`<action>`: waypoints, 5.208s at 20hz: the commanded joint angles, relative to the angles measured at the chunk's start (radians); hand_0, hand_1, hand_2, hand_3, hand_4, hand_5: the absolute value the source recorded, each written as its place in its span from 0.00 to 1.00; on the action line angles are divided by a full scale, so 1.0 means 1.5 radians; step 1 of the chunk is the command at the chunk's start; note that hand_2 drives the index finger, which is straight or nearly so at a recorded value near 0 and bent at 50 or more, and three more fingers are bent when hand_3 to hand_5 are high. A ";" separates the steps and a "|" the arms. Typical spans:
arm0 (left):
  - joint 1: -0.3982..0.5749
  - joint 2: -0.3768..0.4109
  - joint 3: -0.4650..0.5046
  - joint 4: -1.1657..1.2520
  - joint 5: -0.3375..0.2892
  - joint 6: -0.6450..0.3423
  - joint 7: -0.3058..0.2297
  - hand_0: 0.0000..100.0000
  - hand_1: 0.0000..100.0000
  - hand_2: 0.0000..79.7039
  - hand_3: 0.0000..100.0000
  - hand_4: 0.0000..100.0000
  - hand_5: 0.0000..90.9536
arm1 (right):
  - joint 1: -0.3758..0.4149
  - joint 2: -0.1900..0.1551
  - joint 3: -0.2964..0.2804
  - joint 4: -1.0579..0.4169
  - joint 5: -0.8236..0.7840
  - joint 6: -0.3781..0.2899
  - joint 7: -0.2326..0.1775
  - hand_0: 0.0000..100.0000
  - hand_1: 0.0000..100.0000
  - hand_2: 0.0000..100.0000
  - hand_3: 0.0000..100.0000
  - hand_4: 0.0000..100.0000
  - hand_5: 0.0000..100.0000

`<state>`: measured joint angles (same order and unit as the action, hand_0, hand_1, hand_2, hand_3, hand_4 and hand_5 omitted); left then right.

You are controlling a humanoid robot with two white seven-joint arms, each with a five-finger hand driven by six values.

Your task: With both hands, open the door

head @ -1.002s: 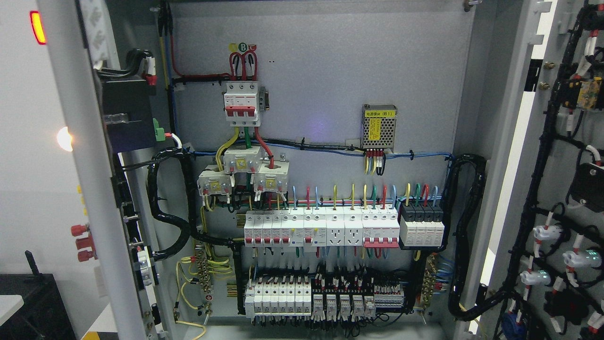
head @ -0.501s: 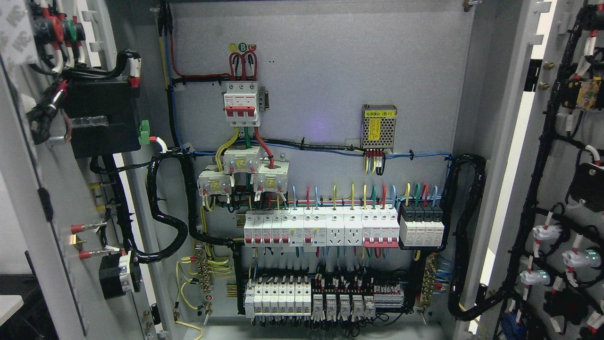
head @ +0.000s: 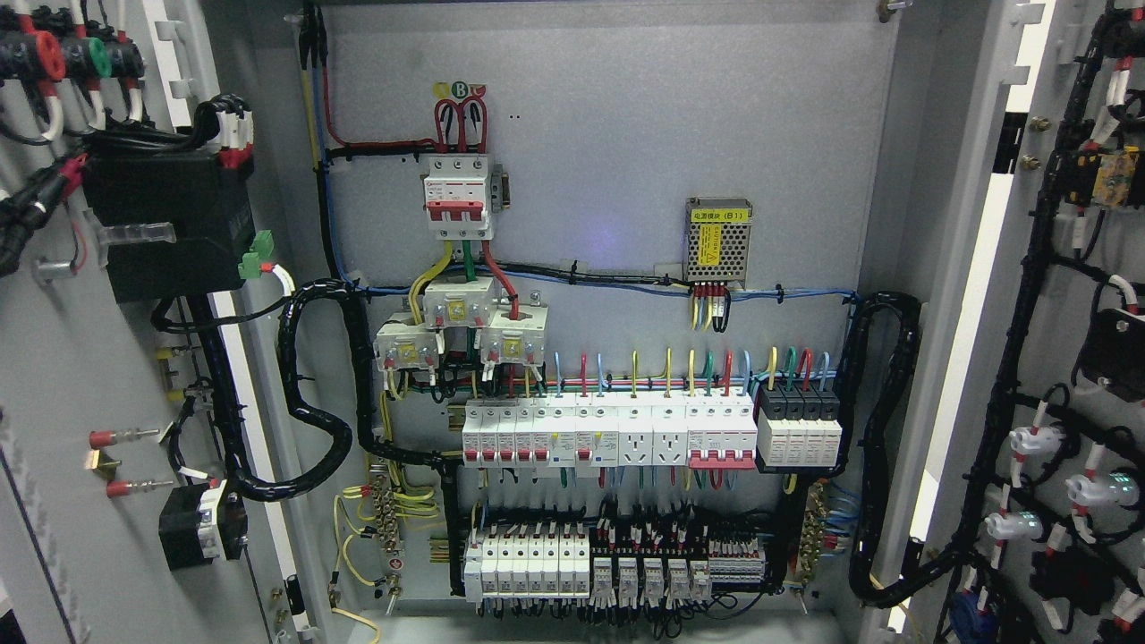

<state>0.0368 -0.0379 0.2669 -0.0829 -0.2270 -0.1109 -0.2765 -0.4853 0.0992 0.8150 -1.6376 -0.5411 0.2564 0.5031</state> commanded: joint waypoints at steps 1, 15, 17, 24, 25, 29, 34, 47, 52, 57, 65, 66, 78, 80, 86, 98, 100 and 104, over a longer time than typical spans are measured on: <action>0.000 0.001 0.000 0.000 0.000 0.000 0.000 0.00 0.00 0.00 0.00 0.03 0.00 | -0.001 0.030 0.029 0.002 0.012 -0.001 -0.007 0.11 0.00 0.00 0.00 0.00 0.00; 0.000 -0.001 -0.001 -0.006 -0.003 -0.004 0.001 0.00 0.00 0.00 0.00 0.03 0.00 | -0.002 0.035 0.048 0.001 0.029 -0.001 -0.007 0.11 0.00 0.00 0.00 0.00 0.00; -0.001 -0.001 -0.003 -0.011 -0.006 -0.015 0.003 0.00 0.00 0.00 0.00 0.03 0.00 | -0.001 0.035 0.048 0.001 0.029 -0.001 -0.007 0.11 0.00 0.00 0.00 0.00 0.00; 0.034 -0.012 -0.034 -0.131 -0.001 -0.039 0.000 0.00 0.00 0.00 0.00 0.03 0.00 | -0.003 0.034 0.048 0.001 0.029 -0.001 -0.007 0.11 0.00 0.00 0.00 0.00 0.00; 0.042 -0.014 -0.038 -0.152 0.000 -0.038 0.000 0.00 0.00 0.00 0.00 0.03 0.00 | -0.003 0.034 0.048 0.001 0.030 -0.001 -0.007 0.11 0.00 0.00 0.00 0.00 0.00; 0.093 -0.019 -0.079 -0.257 0.022 -0.038 -0.008 0.00 0.00 0.00 0.00 0.03 0.00 | -0.003 0.034 0.047 0.002 0.030 -0.001 -0.007 0.11 0.00 0.00 0.00 0.00 0.00; 0.152 -0.004 -0.215 -0.423 0.152 -0.028 -0.005 0.00 0.00 0.00 0.00 0.03 0.00 | -0.003 0.033 0.030 0.017 0.031 -0.002 -0.009 0.11 0.00 0.00 0.00 0.00 0.00; 0.265 0.060 -0.284 -0.782 0.207 -0.009 -0.004 0.00 0.00 0.00 0.00 0.03 0.00 | 0.004 -0.014 -0.114 0.053 0.031 -0.007 -0.009 0.11 0.00 0.00 0.00 0.00 0.00; 0.314 0.088 -0.312 -0.890 0.220 -0.013 -0.004 0.00 0.00 0.00 0.00 0.03 0.00 | 0.037 -0.057 -0.175 0.055 0.058 -0.013 -0.022 0.11 0.00 0.00 0.00 0.00 0.00; 0.338 0.100 -0.330 -0.986 0.224 -0.016 -0.004 0.00 0.00 0.00 0.00 0.03 0.00 | 0.131 -0.102 -0.249 0.025 0.082 -0.090 -0.045 0.11 0.00 0.00 0.00 0.00 0.00; 0.325 0.104 -0.347 -1.078 0.224 -0.023 -0.003 0.00 0.00 0.00 0.00 0.03 0.00 | 0.254 -0.200 -0.279 -0.044 0.081 -0.247 -0.108 0.11 0.00 0.00 0.00 0.00 0.00; 0.317 0.103 -0.348 -1.086 0.223 -0.024 -0.003 0.00 0.00 0.00 0.00 0.03 0.00 | 0.276 -0.212 -0.297 -0.050 0.079 -0.265 -0.108 0.11 0.00 0.00 0.00 0.00 0.00; 0.302 0.116 -0.357 -1.171 0.219 -0.180 0.008 0.00 0.00 0.00 0.00 0.03 0.00 | 0.495 -0.317 -0.412 -0.161 0.079 -0.438 -0.108 0.11 0.00 0.00 0.00 0.00 0.00; 0.305 0.118 -0.357 -1.180 0.218 -0.225 0.008 0.00 0.00 0.00 0.00 0.03 0.00 | 0.531 -0.331 -0.436 -0.165 0.079 -0.475 -0.108 0.11 0.00 0.00 0.00 0.00 0.00; 0.306 0.118 -0.350 -1.213 0.217 -0.325 0.013 0.00 0.00 0.00 0.00 0.03 0.00 | 0.616 -0.346 -0.475 -0.168 0.079 -0.601 -0.108 0.11 0.00 0.00 0.00 0.00 0.00; 0.295 0.104 -0.265 -1.272 0.216 -0.432 0.015 0.00 0.00 0.00 0.00 0.03 0.00 | 0.644 -0.358 -0.574 -0.218 0.078 -0.711 -0.108 0.11 0.00 0.00 0.00 0.00 0.00; 0.292 0.100 -0.251 -1.274 0.215 -0.473 0.015 0.00 0.00 0.00 0.00 0.03 0.00 | 0.638 -0.359 -0.580 -0.221 0.078 -0.721 -0.108 0.11 0.00 0.00 0.00 0.00 0.00; 0.289 0.099 -0.218 -1.282 0.216 -0.499 0.016 0.00 0.00 0.00 0.00 0.03 0.00 | 0.618 -0.359 -0.584 -0.223 0.077 -0.725 -0.109 0.11 0.00 0.00 0.00 0.00 0.00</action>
<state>0.4791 0.1205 -0.1610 -1.9425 0.0964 -0.7663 -0.2537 0.4595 -0.4142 0.0298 -1.9280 -0.4237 -0.7831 0.3401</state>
